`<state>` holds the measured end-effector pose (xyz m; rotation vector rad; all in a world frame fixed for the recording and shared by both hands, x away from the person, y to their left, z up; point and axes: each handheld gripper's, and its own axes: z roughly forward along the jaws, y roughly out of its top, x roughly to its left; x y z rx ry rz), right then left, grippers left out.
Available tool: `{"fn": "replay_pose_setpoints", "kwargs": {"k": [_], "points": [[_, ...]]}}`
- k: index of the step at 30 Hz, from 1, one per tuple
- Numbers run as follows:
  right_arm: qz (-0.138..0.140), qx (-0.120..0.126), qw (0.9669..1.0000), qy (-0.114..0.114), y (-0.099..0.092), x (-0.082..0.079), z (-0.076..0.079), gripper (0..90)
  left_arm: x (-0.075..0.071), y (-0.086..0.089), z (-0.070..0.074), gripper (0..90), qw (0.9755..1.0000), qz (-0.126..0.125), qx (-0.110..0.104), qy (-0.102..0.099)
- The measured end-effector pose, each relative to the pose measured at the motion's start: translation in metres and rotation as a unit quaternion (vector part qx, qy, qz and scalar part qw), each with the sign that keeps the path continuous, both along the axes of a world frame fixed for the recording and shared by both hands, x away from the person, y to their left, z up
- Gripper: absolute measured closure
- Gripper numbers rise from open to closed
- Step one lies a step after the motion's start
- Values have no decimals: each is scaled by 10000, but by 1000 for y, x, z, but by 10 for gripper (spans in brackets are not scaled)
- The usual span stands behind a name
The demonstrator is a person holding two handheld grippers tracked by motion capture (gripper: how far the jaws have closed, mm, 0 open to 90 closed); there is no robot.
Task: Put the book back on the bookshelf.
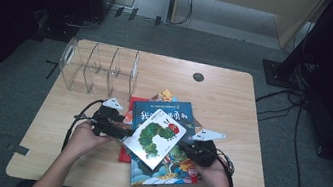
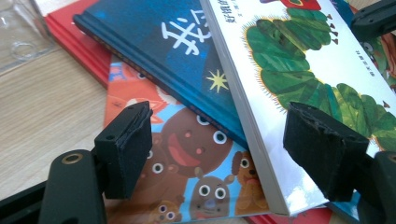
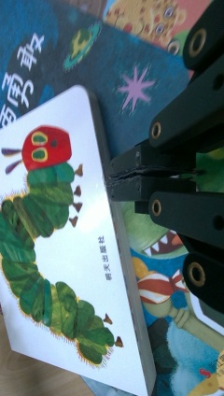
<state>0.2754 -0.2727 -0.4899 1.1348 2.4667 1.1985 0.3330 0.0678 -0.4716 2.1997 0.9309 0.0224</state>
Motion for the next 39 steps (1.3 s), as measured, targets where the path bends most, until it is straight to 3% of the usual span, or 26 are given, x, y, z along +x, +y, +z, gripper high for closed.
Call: {"fn": "replay_pose_setpoints", "kwargs": {"k": [9,12,15,19,23,39], "points": [[90,47,9999,6,5,3,-1,879,-2,-5,-1,230,10000,-27,9,90],[121,34,9999,-1,7,5,-1,878,-3,-7,-2,203,9998,-68,181,68],[146,43,9999,17,9,8,-1,879,-4,-8,-3,177,9997,-107,208,88],[173,2,9998,-2,13,9,0,879,-5,-8,-5,141,9994,-220,32,259],[221,26,9998,-17,19,10,-1,880,-5,-9,-8,141,9989,-260,141,368],[444,-11,9988,-184,38,12,-2,879,-6,-12,-9,175,9992,-112,-2,373]]}}
